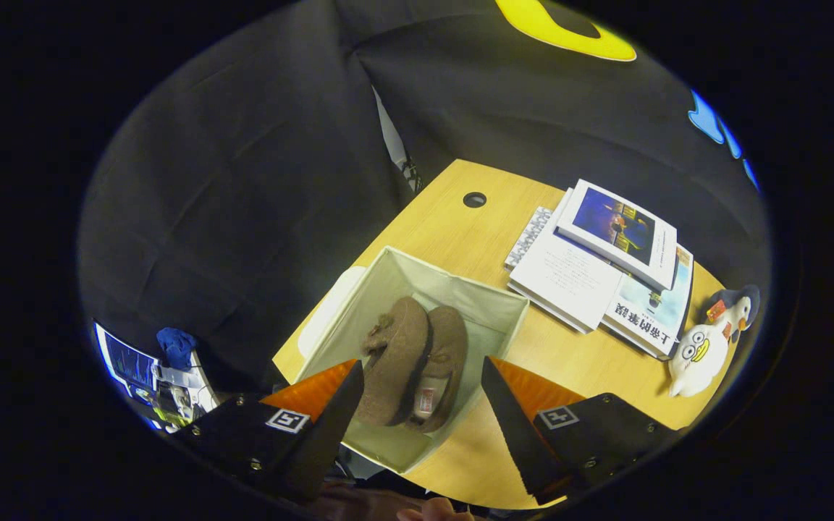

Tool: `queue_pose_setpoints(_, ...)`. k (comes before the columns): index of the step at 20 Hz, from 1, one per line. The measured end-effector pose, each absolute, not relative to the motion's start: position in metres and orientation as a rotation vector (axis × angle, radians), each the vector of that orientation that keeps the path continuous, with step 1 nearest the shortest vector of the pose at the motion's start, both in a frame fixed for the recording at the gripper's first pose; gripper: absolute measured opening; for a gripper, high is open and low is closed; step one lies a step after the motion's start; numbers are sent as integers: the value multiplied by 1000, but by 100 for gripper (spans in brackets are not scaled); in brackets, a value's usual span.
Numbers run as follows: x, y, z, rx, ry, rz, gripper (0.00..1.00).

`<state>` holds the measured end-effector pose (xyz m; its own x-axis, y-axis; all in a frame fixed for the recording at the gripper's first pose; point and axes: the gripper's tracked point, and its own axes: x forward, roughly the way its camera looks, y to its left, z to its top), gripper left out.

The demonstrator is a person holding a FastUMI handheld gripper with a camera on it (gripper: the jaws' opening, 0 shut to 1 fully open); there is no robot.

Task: Open the storage box then place both shoes into the box .Put the left shoe in first, then the right shoe, with the right side of both shoes facing outward in a uniform manner.

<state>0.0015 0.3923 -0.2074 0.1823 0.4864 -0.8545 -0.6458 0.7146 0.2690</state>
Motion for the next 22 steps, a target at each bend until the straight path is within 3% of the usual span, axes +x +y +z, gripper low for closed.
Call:
queue_pose_setpoints(5, 13, 354, -177, -80, 1005, 769, 99)
queue_pose_setpoints(11, 36, 267, -144, -22, 800, 591, 99)
queue_pose_setpoints(22, 56, 90, -1, 18, 147, 257, 99)
